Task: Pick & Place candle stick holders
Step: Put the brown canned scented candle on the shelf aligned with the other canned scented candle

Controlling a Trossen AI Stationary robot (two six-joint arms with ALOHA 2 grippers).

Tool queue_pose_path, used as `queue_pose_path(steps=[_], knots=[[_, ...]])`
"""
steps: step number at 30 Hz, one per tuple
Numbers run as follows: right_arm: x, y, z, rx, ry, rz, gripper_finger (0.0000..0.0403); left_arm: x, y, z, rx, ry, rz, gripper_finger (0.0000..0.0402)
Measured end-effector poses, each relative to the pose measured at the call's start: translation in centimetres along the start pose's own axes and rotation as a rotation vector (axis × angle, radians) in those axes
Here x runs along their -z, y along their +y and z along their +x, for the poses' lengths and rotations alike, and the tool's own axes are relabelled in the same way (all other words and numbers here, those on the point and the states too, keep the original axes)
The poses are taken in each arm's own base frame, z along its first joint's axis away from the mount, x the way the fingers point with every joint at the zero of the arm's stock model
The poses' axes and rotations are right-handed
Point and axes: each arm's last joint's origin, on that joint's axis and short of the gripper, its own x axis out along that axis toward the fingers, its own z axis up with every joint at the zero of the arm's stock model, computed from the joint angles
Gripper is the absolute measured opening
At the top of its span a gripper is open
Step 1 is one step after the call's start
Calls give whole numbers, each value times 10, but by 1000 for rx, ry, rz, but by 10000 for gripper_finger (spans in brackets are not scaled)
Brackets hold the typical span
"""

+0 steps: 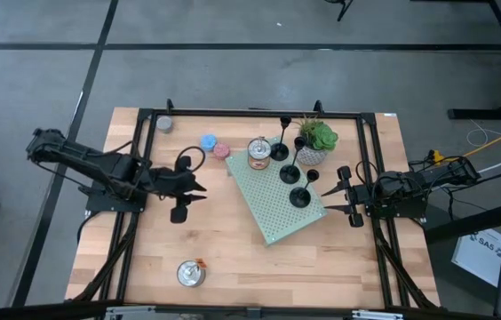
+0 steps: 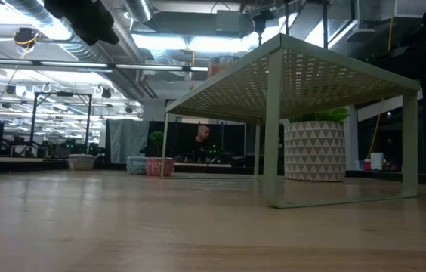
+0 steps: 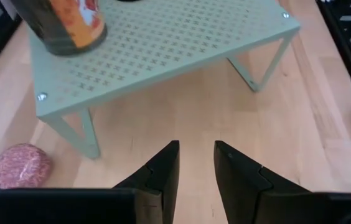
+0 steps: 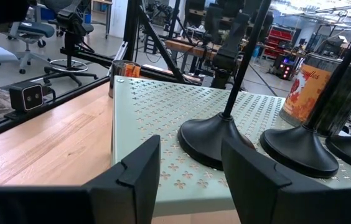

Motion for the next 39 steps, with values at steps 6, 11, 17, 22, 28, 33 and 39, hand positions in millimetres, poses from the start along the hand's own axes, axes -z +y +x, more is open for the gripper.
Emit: queue_pose_path(steps=[6,11,17,22,28,33,39], knots=[[0,0,0,0,0,0,172,9,-8,-4,-43,41,-12,94],[0,0,0,0,1,0,172,14,-19,-8,-40,42,-23,93],[0,0,0,0,0,0,172,20,-32,-14,17,64,-57,91],[0,0,0,0,0,0,172,26,-43,-18,115,115,-93,97],[0,0,0,0,1,0,172,30,-66,-18,269,158,-94,108],[0,0,0,0,0,0,171,39,-86,-10,291,214,-120,116],[0,0,0,0,0,0,171,54,-108,1,280,299,-128,110]])
